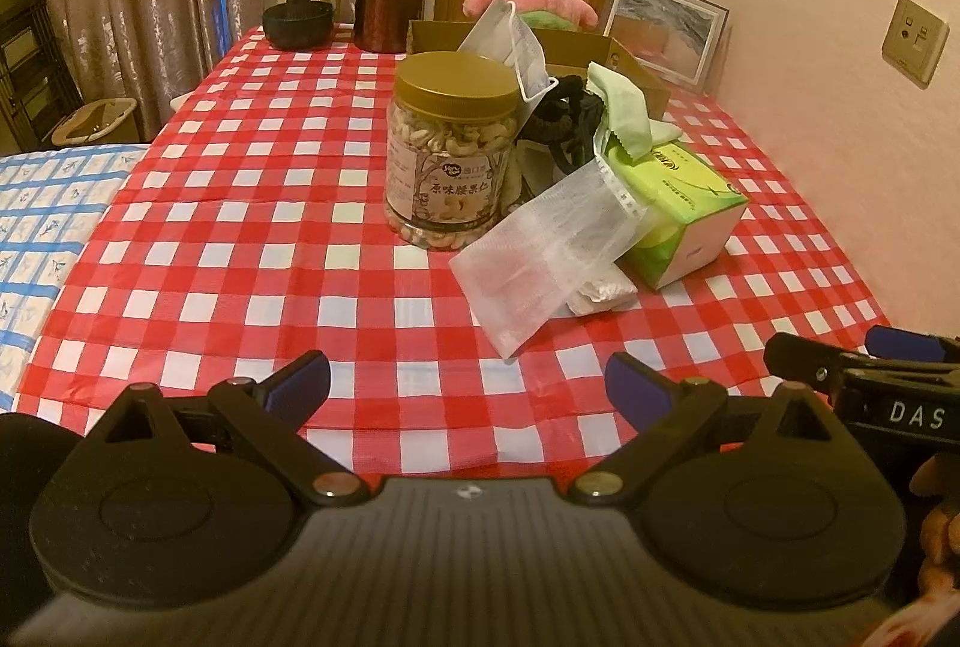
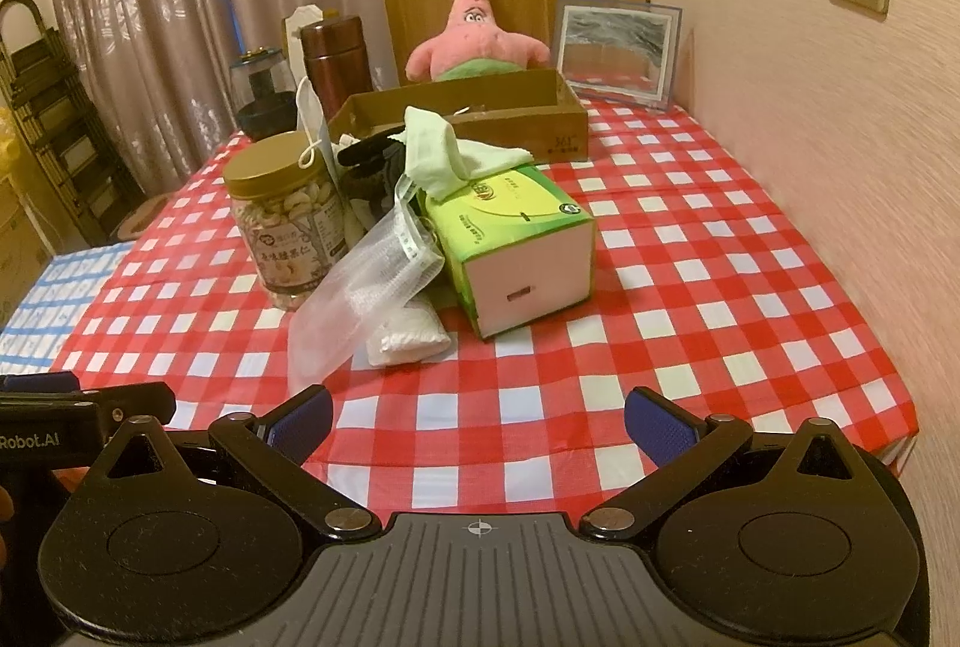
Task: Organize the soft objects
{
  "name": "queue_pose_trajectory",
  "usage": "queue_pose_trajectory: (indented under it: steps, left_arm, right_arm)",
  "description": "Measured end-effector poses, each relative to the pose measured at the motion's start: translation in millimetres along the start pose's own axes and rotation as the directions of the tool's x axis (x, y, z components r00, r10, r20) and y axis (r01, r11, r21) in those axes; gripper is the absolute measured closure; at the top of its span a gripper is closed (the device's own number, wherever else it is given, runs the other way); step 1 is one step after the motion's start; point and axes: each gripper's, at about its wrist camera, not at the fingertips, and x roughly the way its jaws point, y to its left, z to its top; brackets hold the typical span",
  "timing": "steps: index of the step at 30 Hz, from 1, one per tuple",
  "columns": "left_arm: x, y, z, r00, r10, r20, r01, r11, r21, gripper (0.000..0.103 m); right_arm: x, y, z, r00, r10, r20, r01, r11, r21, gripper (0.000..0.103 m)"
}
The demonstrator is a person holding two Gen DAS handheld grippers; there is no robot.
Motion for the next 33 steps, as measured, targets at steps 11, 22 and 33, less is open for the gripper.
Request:
queue_pose_trajectory:
  steps: [11, 22, 33]
  left_arm:
    - [-0.2, -0.8, 0.7, 1.0, -0.008, -0.002, 0.008, 1.0, -0.003, 0.007]
    - [0.0, -1.1, 0.2, 1.0, -0.009, -0.002, 0.009, 1.0, -0.003, 0.008]
    - [0.4, -0.7, -0.4, 1.0, -0.011, -0.002, 0.011, 1.0, -0.005, 0.008]
  right_arm:
    - [0.1, -0.6, -0.4, 1.0, -0.001, 0.0, 0.001, 1.0, -0.001, 0.0]
    - [0.9, -2.4, -1.2, 1.0, -0.002, -0.002, 0.002, 1.0, 0.002, 0.0]
    - [1.4, -2.1, -1.0, 1.0, -0.002, -0.003, 0.002, 1.0, 0.002, 0.0]
